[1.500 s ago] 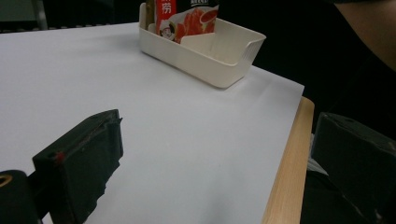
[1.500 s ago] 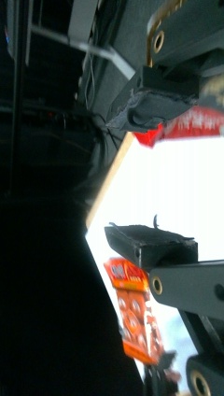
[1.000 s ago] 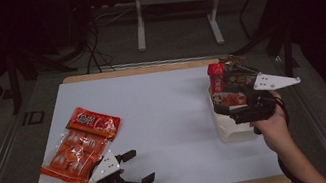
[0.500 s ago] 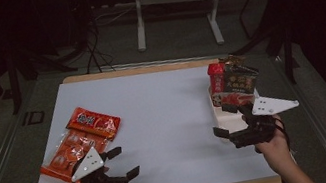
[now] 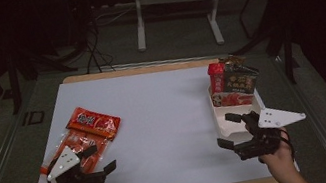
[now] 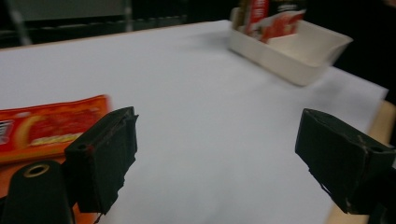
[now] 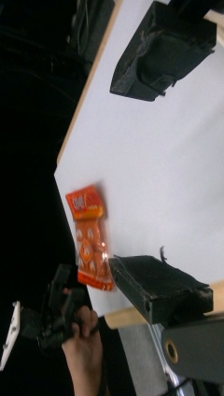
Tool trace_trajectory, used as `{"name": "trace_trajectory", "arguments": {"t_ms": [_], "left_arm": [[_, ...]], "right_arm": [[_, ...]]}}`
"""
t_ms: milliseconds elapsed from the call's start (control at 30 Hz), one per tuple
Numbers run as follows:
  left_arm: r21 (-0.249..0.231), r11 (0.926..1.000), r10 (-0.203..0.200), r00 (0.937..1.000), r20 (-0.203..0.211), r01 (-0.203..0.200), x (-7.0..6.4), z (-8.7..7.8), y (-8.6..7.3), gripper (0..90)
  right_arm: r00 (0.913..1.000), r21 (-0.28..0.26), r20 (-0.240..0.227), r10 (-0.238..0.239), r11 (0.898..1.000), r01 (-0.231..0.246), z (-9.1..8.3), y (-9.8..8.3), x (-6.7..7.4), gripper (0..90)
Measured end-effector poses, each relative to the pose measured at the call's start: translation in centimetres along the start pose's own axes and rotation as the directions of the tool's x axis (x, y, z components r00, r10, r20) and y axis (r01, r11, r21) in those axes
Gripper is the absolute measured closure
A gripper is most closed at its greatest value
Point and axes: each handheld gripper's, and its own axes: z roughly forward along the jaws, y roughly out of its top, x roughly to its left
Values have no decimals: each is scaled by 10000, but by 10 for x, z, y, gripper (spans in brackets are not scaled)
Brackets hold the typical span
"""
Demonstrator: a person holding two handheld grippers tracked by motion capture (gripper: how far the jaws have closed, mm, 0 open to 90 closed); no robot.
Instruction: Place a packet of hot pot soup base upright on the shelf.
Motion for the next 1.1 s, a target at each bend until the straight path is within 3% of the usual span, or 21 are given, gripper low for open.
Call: {"name": "trace_trajectory", "arguments": {"t_ms": [133, 200, 233, 400, 467, 533, 567, 600, 667, 700, 767, 800, 833, 867, 900, 967, 1000, 1033, 1100], "left_arm": [[4, 10000, -50, 9983, -578, 50, 12, -12, -1, 252], [3, 9996, -289, 9962, -818, 290, 20, -18, -2, 300], [15, 9995, -311, 9929, -1150, 315, 23, -21, -3, 311], [264, 9991, -274, 9797, -1984, 333, 41, -32, -9, 467], [295, 9983, -437, 9763, -2120, 510, 50, -36, -12, 556], [427, 9978, -391, 9671, -2514, 514, 58, -38, -15, 640], [476, 9969, -486, 9667, -2511, 625, 63, -39, -16, 685], [612, 9961, -438, 9592, -2795, 633, 66, -40, -17, 712], [805, 9942, -437, 9507, -3070, 716, 72, -40, -19, 754], [857, 9930, -485, 9423, -3312, 813, 75, -41, -20, 756], [1035, 9895, -582, 9339, -3527, 1007, 82, -42, -22, 827], [1127, 9885, -514, 9260, -3740, 1004, 84, -42, -23, 856], [1132, 9872, -619, 9231, -3795, 1127, 87, -43, -25, 884], [1222, 9858, -583, 9169, -3948, 1153, 90, -44, -26, 897], [1334, 9832, -579, 9069, -4174, 1242, 93, -44, -27, 900], [1383, 9789, -783, 9010, -4267, 1505, 100, -46, -30, 900], [1457, 9767, -772, 8916, -4463, 1575, 103, -46, -31, 900], [1451, 9743, -920, 8925, -4415, 1722, 107, -46, -33, 900], [1716, 9683, -832, 8826, -4628, 1813, 112, -45, -36, 900]], "right_arm": [[9997, -31, -187, 144, 9999, -145, -6, -6, 4, 141], [9996, 2, -210, 161, 9999, -161, -9, -8, 7, 141], [9996, -20, -230, 178, 9998, -179, -11, -10, 7, 141], [9980, -105, -360, 522, 9986, -526, -15, -17, 8, 141], [9977, -92, -336, 587, 9982, -590, -14, -18, 6, 141], [9974, -149, -386, 606, 9980, -612, -12, -18, 6, 142], [9977, -146, -371, 571, 9982, -576, -12, -18, 6, 142], [9979, -174, -376, 526, 9984, -533, -12, -18, 7, 142], [9975, -240, -464, 527, 9983, -538, -11, -17, 7, 142], [9976, -225, -467, 506, 9984, -517, -12, -16, 7, 142], [9974, -261, -488, 523, 9982, -536, -11, -16, 7, 142], [9975, -241, -491, 510, 9983, -523, -11, -16, 7, 142], [9976, -233, -475, 500, 9984, -512, -11, -16, 8, 142], [9975, -248, -490, 506, 9983, -519, -11, -16, 8, 142], [9974, -246, -504, 506, 9984, -519, -11, -17, 7, 142], [9975, -214, -493, 511, 9984, -522, -11, -17, 8, 142], [9973, -202, -524, 515, 9984, -527, -10, -17, 8, 142], [9972, -197, -535, 513, 9984, -524, -10, -18, 8, 142], [9972, -157, -545, 503, 9986, -513, -9, -18, 8, 142]]}}
